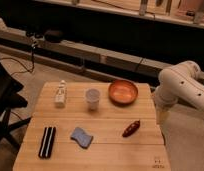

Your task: Move the arm in a circular motion

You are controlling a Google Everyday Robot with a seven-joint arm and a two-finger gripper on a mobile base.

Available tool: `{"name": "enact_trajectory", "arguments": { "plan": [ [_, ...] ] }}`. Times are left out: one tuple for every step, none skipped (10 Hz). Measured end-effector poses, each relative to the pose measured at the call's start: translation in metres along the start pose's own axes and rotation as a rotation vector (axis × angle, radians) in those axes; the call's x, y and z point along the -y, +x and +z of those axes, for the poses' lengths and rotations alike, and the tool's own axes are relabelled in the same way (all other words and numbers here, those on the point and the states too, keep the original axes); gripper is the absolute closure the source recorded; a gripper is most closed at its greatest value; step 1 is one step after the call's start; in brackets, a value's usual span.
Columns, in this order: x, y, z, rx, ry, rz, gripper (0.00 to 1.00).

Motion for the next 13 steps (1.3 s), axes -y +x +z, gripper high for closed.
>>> {"name": "enact_trajectory", "arguments": {
  "plan": [
    [0.019,0.001,0.003,0.001,0.004,0.000,0.20],
    [0.037,0.000,0.006,0.000,0.009,-0.004,0.20],
    [0.046,0.003,0.008,-0.003,0.009,-0.002,0.20],
    [0.050,0.005,0.009,-0.002,0.012,0.003,0.20],
    [0.049,0.009,0.009,-0.004,0.012,0.005,0.20],
    [0.050,0.014,0.009,-0.003,0.013,0.008,0.20],
    [0.059,0.016,0.010,-0.003,0.019,0.006,0.20],
    [0.072,0.015,0.013,-0.001,0.020,-0.001,0.20],
    [0.080,0.016,0.014,0.001,0.020,-0.004,0.20],
    [0.085,0.018,0.015,-0.006,0.016,-0.002,0.20],
    [0.098,0.012,0.018,0.000,0.022,-0.002,0.20],
    [0.112,0.009,0.021,-0.002,0.020,-0.009,0.20],
    [0.126,0.006,0.025,-0.005,0.024,-0.016,0.20]
  ]
}}
